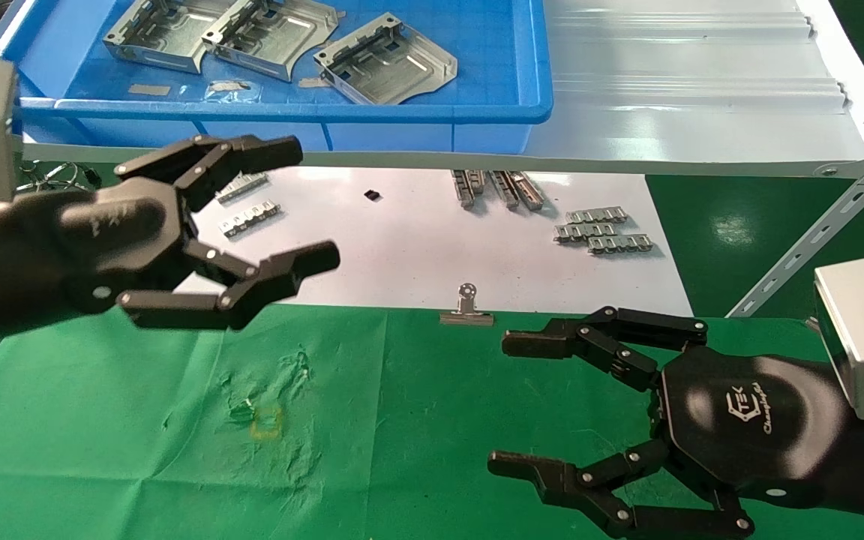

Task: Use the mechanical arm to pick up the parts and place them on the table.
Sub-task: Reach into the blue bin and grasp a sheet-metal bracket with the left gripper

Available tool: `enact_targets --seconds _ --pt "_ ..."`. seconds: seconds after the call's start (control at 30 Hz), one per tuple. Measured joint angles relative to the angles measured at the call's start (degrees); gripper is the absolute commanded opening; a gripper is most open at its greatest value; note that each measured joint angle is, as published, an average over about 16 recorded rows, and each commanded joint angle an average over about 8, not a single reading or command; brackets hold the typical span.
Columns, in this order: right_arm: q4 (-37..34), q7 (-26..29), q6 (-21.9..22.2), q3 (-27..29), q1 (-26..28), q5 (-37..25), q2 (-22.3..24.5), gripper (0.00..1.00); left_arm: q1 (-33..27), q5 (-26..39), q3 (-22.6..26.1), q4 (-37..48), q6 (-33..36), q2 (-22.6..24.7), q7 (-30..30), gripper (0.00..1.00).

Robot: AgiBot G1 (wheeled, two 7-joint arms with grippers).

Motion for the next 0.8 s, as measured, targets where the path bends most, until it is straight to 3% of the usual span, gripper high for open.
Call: enact_targets --seconds 0.3,0.8 --pt "0.00 0.00 0.00 0.00 0.00 0.00 0.00 0.00 -13.72 9.60 4.65 13.06 -3.42 8.00 1.75 1.00" --pt "0.00 0.00 0.00 -0.01 0.00 0.01 0.00 0.00 -33.72 21.62 10.79 45.50 -10.07 22.67 11.57 1.00"
